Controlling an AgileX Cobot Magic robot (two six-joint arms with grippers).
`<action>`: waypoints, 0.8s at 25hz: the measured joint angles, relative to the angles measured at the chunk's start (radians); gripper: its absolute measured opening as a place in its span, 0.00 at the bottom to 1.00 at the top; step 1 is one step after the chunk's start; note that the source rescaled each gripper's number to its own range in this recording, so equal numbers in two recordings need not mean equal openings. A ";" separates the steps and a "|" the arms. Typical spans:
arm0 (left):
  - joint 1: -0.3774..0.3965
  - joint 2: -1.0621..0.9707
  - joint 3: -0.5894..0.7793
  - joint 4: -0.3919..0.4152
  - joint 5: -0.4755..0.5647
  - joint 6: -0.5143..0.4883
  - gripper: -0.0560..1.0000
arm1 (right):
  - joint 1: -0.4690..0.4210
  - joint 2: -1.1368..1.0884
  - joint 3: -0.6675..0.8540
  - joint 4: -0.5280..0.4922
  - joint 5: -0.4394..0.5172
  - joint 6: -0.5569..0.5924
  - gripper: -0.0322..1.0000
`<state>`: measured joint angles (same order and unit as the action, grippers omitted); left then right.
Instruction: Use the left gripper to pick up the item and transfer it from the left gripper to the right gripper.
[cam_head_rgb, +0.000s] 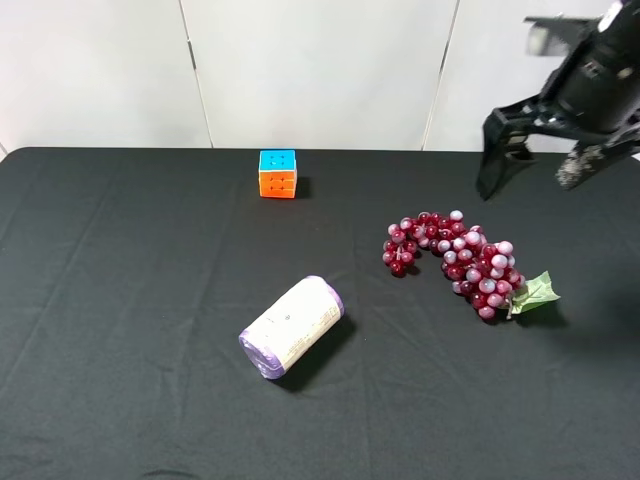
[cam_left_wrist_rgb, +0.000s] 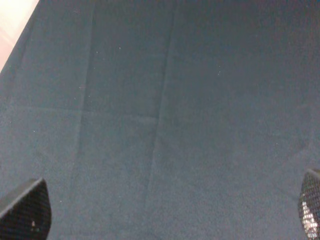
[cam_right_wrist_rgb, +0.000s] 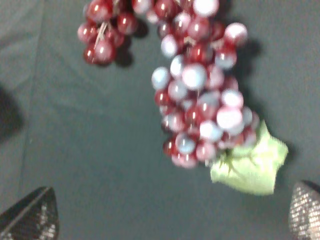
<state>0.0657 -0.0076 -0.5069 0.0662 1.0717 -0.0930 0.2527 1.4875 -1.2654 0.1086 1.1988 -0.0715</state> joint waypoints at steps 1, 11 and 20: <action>0.000 0.000 0.000 0.000 0.000 0.000 0.98 | 0.000 -0.021 0.000 0.000 0.005 0.008 1.00; 0.000 0.000 0.000 0.000 0.001 0.000 0.98 | 0.000 -0.309 0.199 0.000 0.012 0.063 1.00; 0.000 0.000 0.000 0.000 0.001 0.000 0.98 | 0.000 -0.650 0.450 0.000 0.016 0.071 1.00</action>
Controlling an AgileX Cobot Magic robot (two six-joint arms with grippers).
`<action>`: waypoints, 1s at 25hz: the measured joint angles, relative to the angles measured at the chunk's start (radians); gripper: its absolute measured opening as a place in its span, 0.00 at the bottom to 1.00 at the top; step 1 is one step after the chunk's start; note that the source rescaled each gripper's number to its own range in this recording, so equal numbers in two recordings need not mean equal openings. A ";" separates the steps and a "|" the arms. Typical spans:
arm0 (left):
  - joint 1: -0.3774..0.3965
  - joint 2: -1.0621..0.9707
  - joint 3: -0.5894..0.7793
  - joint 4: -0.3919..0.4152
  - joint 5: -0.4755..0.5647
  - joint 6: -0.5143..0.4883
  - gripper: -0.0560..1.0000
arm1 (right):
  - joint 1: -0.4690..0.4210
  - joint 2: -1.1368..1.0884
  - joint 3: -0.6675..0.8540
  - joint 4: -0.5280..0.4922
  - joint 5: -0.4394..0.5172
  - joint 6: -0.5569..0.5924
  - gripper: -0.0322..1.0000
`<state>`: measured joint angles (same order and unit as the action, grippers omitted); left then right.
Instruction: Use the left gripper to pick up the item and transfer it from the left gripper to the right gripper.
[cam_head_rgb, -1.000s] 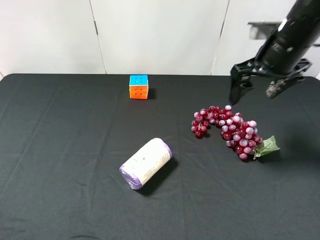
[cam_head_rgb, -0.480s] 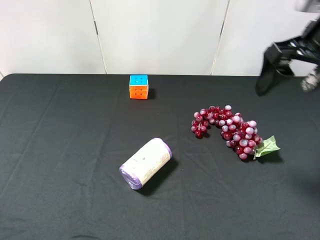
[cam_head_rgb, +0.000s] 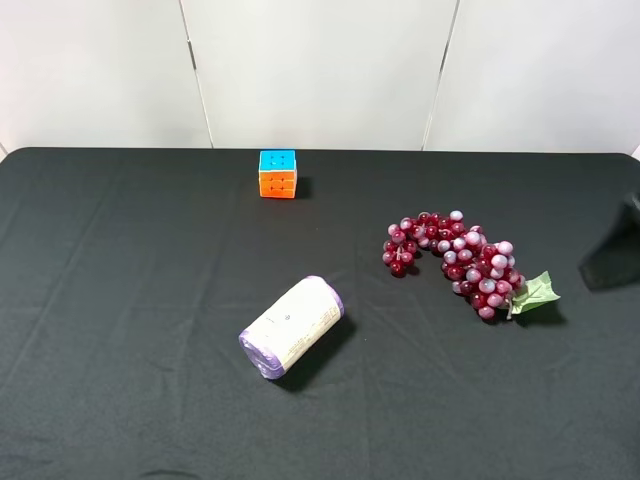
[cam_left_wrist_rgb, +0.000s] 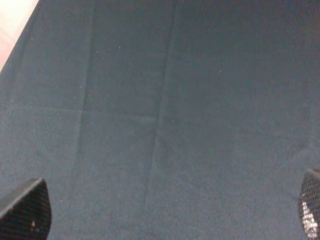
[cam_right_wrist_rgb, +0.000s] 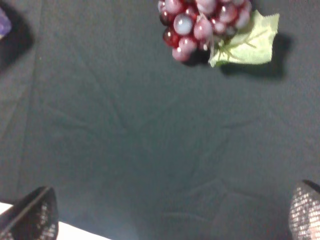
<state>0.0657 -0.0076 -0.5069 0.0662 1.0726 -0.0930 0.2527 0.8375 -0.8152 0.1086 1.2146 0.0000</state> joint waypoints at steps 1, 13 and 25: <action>0.000 0.000 0.000 0.000 0.000 0.000 0.98 | 0.000 -0.046 0.018 0.000 0.001 0.000 1.00; 0.000 0.000 0.000 0.000 0.000 0.000 0.98 | 0.000 -0.592 0.164 -0.023 -0.058 0.000 1.00; 0.000 0.000 0.000 0.000 0.000 0.000 0.98 | 0.000 -0.839 0.317 -0.057 -0.189 0.000 1.00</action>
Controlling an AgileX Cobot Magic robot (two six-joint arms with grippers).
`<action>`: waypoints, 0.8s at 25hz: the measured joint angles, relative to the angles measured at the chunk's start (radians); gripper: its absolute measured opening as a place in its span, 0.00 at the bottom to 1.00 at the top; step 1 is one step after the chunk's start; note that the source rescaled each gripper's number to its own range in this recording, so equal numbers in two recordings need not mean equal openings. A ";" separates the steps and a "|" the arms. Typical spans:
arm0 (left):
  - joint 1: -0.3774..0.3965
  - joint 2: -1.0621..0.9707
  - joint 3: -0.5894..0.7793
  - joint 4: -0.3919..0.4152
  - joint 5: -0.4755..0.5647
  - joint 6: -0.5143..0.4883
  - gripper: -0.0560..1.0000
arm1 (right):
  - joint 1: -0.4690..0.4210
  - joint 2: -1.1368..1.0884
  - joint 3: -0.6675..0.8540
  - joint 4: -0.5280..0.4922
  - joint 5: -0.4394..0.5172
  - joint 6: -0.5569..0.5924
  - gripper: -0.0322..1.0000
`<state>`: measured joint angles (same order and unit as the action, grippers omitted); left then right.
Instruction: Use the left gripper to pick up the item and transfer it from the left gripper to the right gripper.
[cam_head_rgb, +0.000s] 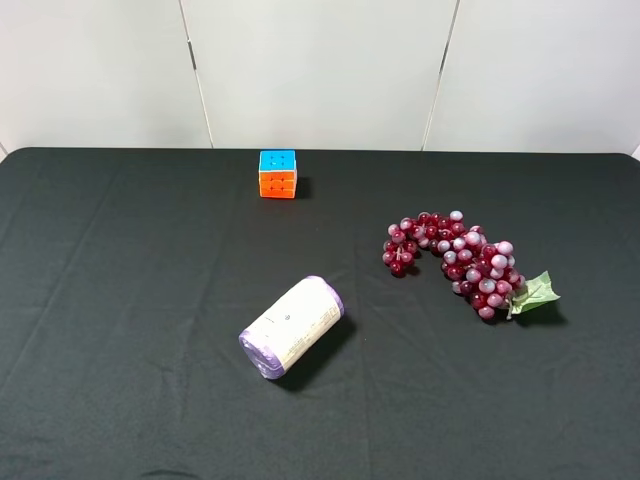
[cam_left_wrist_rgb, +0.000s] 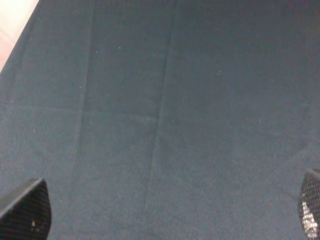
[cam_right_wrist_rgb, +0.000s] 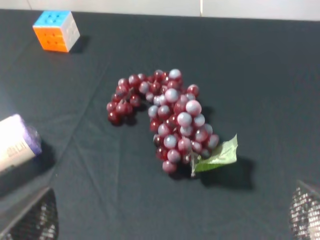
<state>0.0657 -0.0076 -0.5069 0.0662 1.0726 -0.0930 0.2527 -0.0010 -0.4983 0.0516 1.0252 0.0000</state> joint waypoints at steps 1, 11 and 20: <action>0.000 0.000 0.000 0.000 0.000 0.000 0.98 | 0.000 -0.003 0.001 -0.001 -0.002 0.000 1.00; 0.000 0.000 0.000 0.000 -0.002 0.000 0.98 | 0.000 -0.004 0.002 -0.003 -0.003 0.000 1.00; 0.000 0.000 0.000 0.000 -0.002 0.000 0.98 | -0.039 -0.004 0.002 -0.003 -0.004 0.000 1.00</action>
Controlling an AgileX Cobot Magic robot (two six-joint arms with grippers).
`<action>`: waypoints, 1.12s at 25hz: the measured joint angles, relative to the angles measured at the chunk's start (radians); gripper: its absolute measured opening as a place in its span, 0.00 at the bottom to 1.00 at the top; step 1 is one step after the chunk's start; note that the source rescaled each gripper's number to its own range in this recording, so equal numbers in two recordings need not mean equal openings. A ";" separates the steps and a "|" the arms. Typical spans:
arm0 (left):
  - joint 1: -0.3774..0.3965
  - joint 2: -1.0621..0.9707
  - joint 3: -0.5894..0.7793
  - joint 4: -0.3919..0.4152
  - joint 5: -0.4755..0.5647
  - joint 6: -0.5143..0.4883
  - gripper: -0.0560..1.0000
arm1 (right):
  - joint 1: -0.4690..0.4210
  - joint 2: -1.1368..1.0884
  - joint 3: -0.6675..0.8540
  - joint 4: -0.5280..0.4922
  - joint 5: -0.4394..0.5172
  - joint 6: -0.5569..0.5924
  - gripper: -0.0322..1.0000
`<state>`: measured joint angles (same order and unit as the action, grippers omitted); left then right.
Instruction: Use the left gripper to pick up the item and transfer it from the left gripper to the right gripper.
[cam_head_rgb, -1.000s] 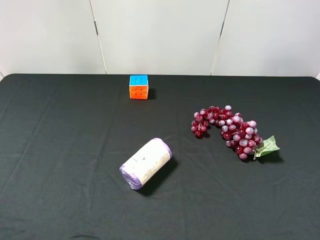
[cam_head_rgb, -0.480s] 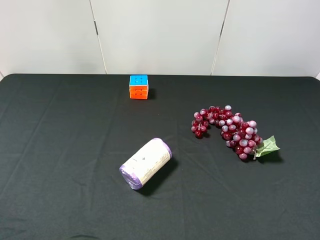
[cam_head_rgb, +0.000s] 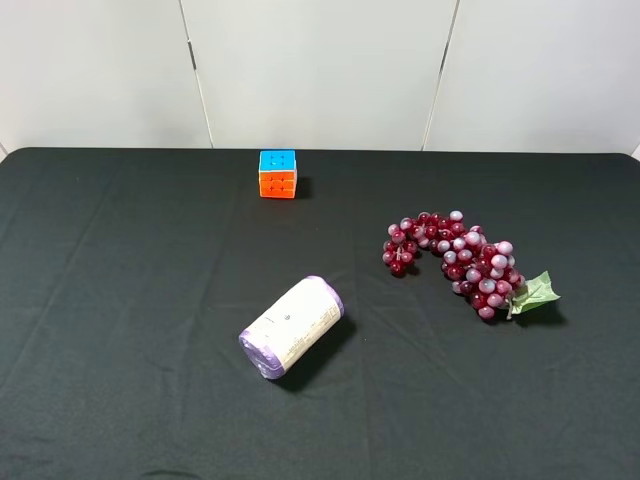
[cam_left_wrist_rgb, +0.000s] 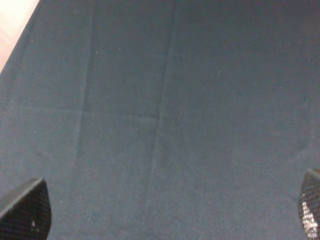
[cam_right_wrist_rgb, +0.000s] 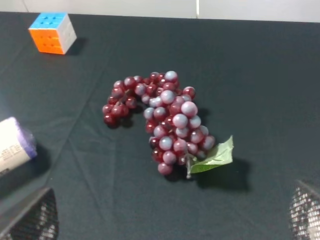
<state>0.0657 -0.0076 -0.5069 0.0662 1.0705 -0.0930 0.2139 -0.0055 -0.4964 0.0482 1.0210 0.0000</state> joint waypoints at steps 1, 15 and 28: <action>0.000 0.000 0.000 0.000 0.000 0.000 0.98 | -0.021 0.000 0.000 0.000 0.000 0.000 1.00; 0.000 0.000 0.000 0.000 0.000 0.000 0.98 | -0.217 0.000 0.000 0.000 0.000 0.000 1.00; 0.000 0.000 0.000 0.000 0.002 0.000 0.98 | -0.217 0.000 0.000 0.000 0.000 0.000 1.00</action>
<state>0.0657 -0.0076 -0.5069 0.0662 1.0720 -0.0930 -0.0034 -0.0055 -0.4964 0.0482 1.0214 0.0000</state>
